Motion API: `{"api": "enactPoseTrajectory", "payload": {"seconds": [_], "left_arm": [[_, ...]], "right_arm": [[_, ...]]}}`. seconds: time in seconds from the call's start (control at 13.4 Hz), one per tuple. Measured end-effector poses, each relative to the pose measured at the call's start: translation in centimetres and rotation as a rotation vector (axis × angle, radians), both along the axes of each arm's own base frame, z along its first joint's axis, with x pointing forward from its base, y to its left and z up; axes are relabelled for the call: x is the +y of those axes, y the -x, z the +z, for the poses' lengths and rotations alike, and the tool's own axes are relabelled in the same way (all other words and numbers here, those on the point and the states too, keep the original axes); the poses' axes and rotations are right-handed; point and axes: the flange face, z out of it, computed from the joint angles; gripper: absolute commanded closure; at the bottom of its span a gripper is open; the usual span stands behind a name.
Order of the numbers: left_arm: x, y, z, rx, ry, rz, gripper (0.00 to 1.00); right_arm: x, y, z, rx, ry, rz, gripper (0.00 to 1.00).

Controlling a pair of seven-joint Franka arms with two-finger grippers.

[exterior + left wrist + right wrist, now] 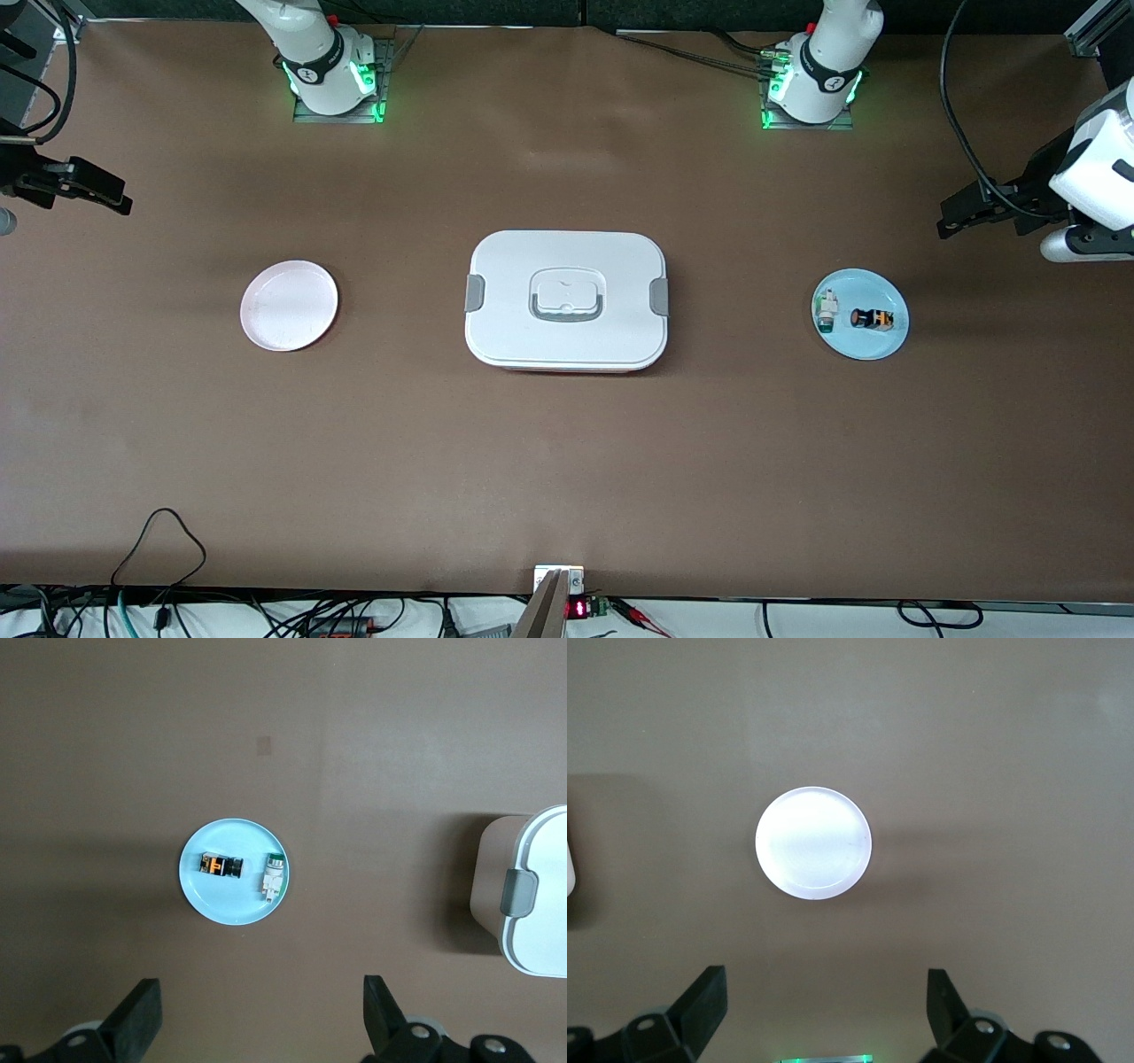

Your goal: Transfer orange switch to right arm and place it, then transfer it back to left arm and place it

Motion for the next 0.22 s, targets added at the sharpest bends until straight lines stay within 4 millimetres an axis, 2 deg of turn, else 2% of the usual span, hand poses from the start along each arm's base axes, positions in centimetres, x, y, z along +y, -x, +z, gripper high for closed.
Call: {"api": "enactPoseTrajectory", "payload": {"seconds": [0.22], "left_arm": [[0.02, -0.02, -0.04, 0.0, 0.002, -0.04, 0.0]], "right_arm": [[0.01, 0.0, 0.01, 0.0, 0.0, 0.0, 0.0]]}}
